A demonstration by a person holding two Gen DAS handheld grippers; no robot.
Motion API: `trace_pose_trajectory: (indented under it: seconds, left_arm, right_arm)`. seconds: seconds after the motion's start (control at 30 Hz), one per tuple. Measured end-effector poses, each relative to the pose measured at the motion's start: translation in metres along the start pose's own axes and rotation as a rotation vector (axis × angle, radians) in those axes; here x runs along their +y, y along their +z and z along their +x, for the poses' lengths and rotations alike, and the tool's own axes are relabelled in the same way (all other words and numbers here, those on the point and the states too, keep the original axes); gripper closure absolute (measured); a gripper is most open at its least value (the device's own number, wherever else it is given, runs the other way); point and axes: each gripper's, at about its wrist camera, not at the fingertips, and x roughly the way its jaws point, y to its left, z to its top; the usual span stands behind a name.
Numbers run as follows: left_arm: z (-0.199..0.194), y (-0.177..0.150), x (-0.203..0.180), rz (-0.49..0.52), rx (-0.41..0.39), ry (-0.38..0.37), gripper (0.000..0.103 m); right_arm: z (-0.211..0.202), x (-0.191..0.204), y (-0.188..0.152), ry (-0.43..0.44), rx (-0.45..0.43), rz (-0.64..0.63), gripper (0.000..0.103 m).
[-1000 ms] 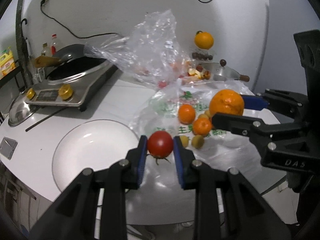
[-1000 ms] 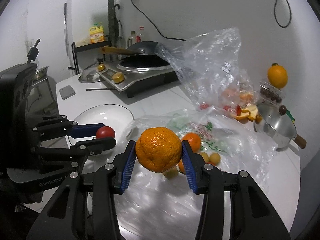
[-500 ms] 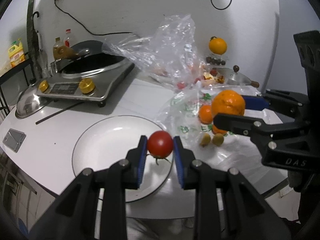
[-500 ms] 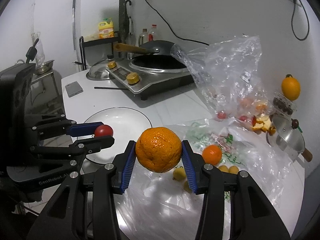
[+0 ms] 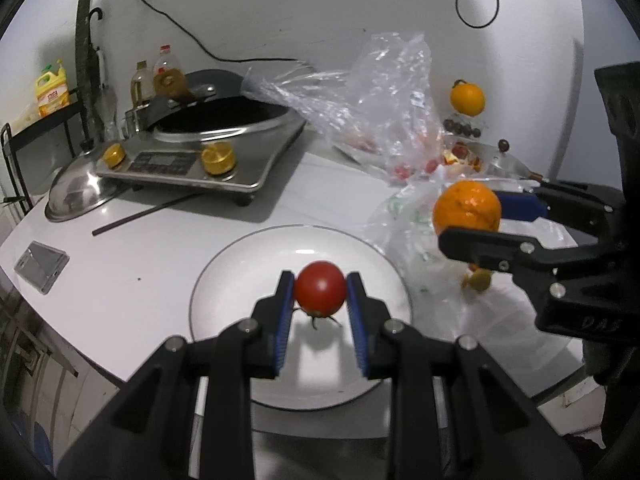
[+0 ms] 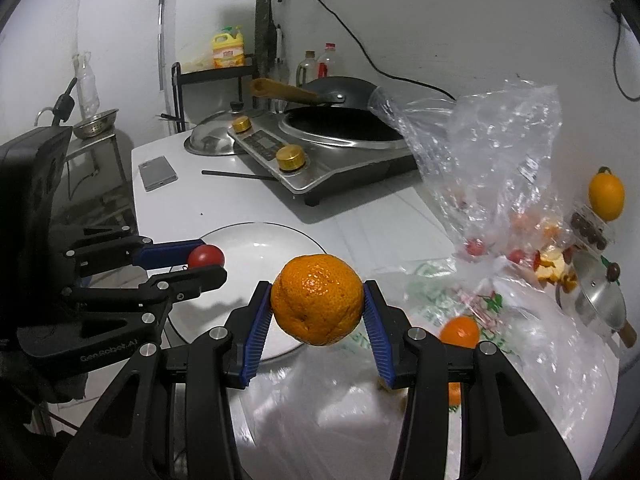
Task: Organize fruits
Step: 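Carry the tomato in the left gripper and the orange in the right gripper to the white plate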
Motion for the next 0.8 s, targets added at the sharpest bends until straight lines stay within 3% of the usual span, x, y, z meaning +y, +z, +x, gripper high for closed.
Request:
trace_pose_trajectory:
  seconds: [0.8]
  left_arm:
    - [0.063, 0.001, 0.05, -0.021, 0.055, 0.069, 0.076]
  right_arm:
    - [0.073, 0.013, 0.023, 0.045, 0.04, 0.016, 0.055]
